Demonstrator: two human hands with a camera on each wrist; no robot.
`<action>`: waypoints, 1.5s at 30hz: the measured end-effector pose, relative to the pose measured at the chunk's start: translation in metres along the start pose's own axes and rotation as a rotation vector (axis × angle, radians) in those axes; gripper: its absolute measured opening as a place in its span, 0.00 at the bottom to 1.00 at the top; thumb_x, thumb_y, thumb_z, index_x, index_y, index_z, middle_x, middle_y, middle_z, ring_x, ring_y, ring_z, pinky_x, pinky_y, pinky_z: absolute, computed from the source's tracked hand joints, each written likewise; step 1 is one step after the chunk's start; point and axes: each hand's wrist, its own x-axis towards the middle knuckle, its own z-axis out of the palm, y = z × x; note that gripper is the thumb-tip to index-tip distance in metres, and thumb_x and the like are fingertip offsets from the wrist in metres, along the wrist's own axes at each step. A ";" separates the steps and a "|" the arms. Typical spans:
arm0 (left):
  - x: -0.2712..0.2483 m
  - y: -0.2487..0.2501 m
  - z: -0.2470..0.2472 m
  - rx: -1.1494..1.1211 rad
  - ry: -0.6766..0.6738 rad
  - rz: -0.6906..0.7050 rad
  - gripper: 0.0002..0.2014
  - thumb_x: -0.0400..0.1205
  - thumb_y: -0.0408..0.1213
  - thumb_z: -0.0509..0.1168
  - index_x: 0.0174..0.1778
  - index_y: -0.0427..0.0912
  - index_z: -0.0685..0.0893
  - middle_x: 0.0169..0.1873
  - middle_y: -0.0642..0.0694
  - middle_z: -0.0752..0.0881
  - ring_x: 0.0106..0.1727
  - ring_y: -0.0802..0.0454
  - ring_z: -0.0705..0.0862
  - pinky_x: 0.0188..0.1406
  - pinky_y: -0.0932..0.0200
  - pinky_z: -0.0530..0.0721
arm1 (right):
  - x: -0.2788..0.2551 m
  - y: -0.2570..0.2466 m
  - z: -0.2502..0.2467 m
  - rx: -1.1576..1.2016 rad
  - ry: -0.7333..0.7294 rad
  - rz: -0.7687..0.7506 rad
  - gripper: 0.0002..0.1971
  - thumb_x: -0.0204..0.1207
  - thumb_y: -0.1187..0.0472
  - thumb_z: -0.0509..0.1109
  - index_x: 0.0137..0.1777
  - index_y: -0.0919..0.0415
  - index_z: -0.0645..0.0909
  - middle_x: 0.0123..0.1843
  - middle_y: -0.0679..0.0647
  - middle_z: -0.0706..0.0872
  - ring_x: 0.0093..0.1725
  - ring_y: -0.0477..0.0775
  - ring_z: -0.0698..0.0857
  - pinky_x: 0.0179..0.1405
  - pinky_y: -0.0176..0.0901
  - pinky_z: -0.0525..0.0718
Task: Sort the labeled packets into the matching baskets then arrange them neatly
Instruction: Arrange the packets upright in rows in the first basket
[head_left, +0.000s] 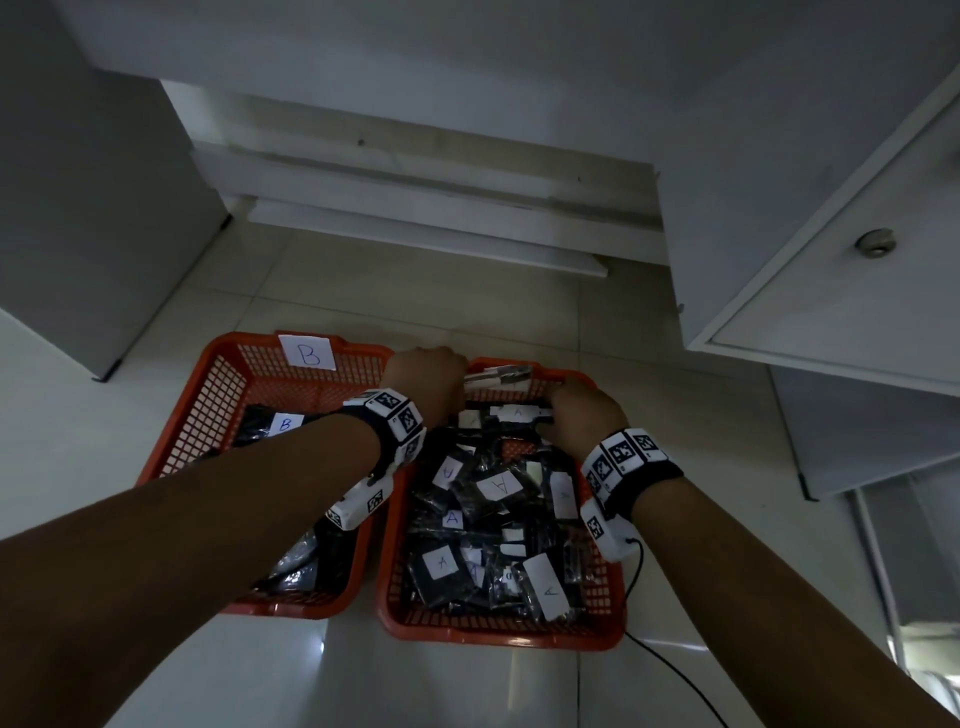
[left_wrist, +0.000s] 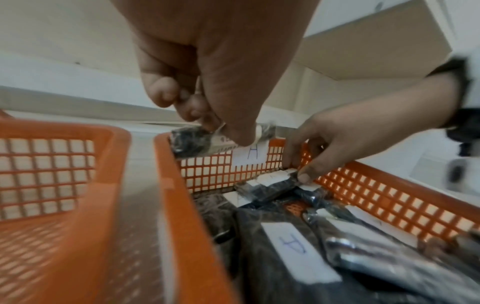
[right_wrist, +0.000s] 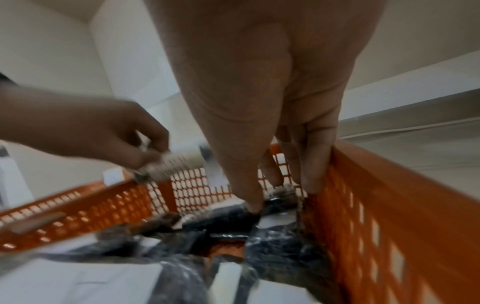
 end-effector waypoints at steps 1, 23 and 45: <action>-0.003 -0.002 -0.001 -0.008 0.015 0.013 0.14 0.83 0.45 0.65 0.59 0.41 0.84 0.53 0.42 0.86 0.49 0.37 0.87 0.37 0.53 0.76 | 0.003 0.001 0.002 -0.010 -0.007 -0.008 0.23 0.77 0.48 0.74 0.71 0.53 0.85 0.70 0.56 0.85 0.62 0.60 0.88 0.56 0.54 0.92; -0.028 -0.001 0.001 -0.168 0.057 0.206 0.32 0.81 0.60 0.69 0.80 0.50 0.75 0.67 0.43 0.81 0.64 0.40 0.82 0.60 0.46 0.85 | -0.036 0.015 -0.035 1.135 -0.047 0.220 0.12 0.81 0.71 0.77 0.62 0.71 0.86 0.59 0.63 0.92 0.57 0.59 0.92 0.50 0.39 0.93; -0.048 -0.064 0.010 -0.251 0.128 0.036 0.11 0.83 0.47 0.69 0.55 0.46 0.81 0.45 0.44 0.86 0.43 0.42 0.86 0.40 0.48 0.86 | -0.045 -0.008 0.019 0.061 -0.361 -0.222 0.33 0.73 0.50 0.84 0.79 0.42 0.79 0.70 0.51 0.76 0.73 0.57 0.68 0.70 0.54 0.78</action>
